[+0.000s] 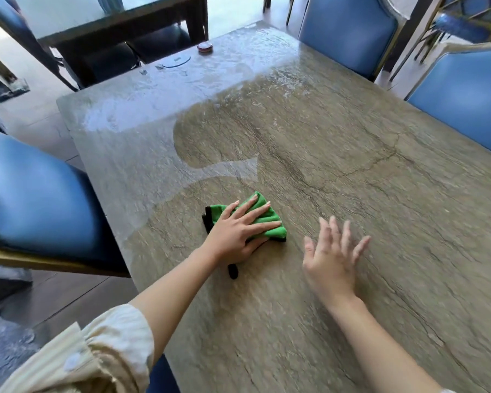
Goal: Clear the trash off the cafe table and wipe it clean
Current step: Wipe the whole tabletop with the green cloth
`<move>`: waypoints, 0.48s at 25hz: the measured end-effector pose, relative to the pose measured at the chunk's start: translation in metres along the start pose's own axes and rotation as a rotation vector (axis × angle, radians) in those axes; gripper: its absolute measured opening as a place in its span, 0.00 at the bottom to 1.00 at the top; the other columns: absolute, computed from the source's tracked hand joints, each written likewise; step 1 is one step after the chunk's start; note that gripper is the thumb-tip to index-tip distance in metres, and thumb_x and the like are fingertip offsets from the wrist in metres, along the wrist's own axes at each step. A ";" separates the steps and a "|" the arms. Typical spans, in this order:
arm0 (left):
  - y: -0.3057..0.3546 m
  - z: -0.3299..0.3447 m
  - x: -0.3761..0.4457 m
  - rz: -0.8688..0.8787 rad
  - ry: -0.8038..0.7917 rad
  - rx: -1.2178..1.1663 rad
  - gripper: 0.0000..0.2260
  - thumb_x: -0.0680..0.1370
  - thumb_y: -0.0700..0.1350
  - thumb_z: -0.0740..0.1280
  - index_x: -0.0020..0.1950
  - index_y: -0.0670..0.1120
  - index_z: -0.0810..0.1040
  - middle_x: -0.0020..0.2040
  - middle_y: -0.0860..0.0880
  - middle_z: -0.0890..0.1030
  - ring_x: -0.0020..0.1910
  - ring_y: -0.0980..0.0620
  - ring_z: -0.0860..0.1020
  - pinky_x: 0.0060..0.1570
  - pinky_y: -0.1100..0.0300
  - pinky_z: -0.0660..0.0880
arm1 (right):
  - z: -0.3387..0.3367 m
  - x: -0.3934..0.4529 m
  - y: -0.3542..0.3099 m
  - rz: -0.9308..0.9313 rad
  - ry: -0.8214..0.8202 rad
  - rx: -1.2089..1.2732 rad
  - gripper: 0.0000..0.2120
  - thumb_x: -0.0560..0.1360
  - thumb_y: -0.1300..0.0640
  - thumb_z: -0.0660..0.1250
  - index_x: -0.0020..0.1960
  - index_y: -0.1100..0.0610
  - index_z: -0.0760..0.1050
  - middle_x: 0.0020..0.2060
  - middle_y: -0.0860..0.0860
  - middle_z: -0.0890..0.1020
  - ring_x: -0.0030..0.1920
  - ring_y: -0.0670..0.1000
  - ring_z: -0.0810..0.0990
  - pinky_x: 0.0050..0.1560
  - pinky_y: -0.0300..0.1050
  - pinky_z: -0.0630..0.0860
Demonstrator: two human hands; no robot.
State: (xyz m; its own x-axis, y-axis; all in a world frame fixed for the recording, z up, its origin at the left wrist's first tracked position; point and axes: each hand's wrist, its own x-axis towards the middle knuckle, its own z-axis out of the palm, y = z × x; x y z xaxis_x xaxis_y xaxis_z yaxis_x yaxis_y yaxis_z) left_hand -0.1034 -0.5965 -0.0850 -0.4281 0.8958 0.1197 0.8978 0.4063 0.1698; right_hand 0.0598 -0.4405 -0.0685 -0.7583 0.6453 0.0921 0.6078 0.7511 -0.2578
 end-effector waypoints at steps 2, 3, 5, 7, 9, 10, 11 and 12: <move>-0.018 -0.003 0.022 -0.090 -0.002 0.005 0.19 0.79 0.62 0.51 0.70 0.68 0.65 0.75 0.55 0.63 0.77 0.50 0.55 0.72 0.47 0.56 | 0.007 0.024 -0.016 -0.129 -0.078 0.001 0.33 0.76 0.40 0.43 0.74 0.58 0.61 0.75 0.60 0.60 0.76 0.61 0.51 0.73 0.67 0.41; -0.028 -0.004 0.035 -0.140 -0.002 0.005 0.20 0.79 0.63 0.50 0.70 0.68 0.65 0.76 0.55 0.63 0.77 0.50 0.55 0.73 0.47 0.56 | 0.012 0.034 -0.024 -0.164 -0.119 -0.005 0.35 0.76 0.38 0.41 0.75 0.57 0.59 0.76 0.59 0.57 0.77 0.61 0.49 0.73 0.66 0.40; -0.043 -0.005 0.064 -0.276 -0.003 -0.005 0.20 0.78 0.63 0.49 0.70 0.68 0.63 0.77 0.55 0.60 0.78 0.50 0.52 0.73 0.45 0.54 | 0.024 0.045 -0.033 -0.193 -0.186 -0.064 0.39 0.74 0.34 0.38 0.77 0.56 0.54 0.77 0.59 0.50 0.77 0.61 0.44 0.72 0.64 0.34; -0.052 -0.004 0.097 -0.422 -0.019 -0.024 0.19 0.79 0.62 0.52 0.71 0.68 0.62 0.77 0.55 0.58 0.78 0.49 0.50 0.74 0.44 0.51 | 0.036 0.045 -0.037 -0.208 -0.192 -0.144 0.39 0.75 0.33 0.39 0.77 0.56 0.53 0.77 0.61 0.49 0.77 0.62 0.44 0.70 0.65 0.33; -0.055 -0.003 0.127 -0.507 -0.043 -0.031 0.20 0.80 0.61 0.53 0.72 0.67 0.61 0.78 0.53 0.56 0.78 0.47 0.48 0.74 0.43 0.47 | 0.038 0.044 -0.035 -0.206 -0.191 -0.176 0.38 0.76 0.33 0.39 0.78 0.55 0.51 0.77 0.62 0.48 0.77 0.62 0.44 0.70 0.66 0.33; -0.057 -0.003 0.139 -0.527 -0.057 -0.035 0.20 0.80 0.61 0.53 0.72 0.67 0.60 0.78 0.52 0.55 0.78 0.47 0.47 0.73 0.42 0.46 | 0.039 0.044 -0.034 -0.207 -0.212 -0.184 0.39 0.75 0.32 0.37 0.78 0.54 0.47 0.77 0.60 0.44 0.77 0.61 0.40 0.70 0.65 0.31; -0.062 -0.003 0.147 -0.537 -0.070 -0.039 0.20 0.80 0.61 0.53 0.73 0.67 0.59 0.78 0.52 0.54 0.78 0.46 0.46 0.73 0.42 0.46 | 0.038 0.044 -0.034 -0.203 -0.241 -0.180 0.39 0.74 0.31 0.34 0.78 0.52 0.43 0.77 0.59 0.40 0.76 0.59 0.36 0.69 0.64 0.29; -0.068 -0.003 0.151 -0.546 -0.077 -0.044 0.20 0.80 0.61 0.53 0.73 0.66 0.59 0.79 0.52 0.54 0.78 0.46 0.46 0.74 0.41 0.45 | 0.037 0.044 -0.034 -0.198 -0.258 -0.167 0.40 0.72 0.31 0.32 0.78 0.51 0.40 0.76 0.58 0.37 0.75 0.58 0.33 0.69 0.63 0.28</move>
State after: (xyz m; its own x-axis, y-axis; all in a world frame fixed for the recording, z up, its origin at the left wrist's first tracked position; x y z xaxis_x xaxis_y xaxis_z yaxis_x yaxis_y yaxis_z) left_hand -0.2297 -0.4893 -0.0750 -0.8198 0.5685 -0.0683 0.5419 0.8088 0.2282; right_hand -0.0027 -0.4423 -0.0909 -0.8868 0.4445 -0.1266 0.4570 0.8842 -0.0968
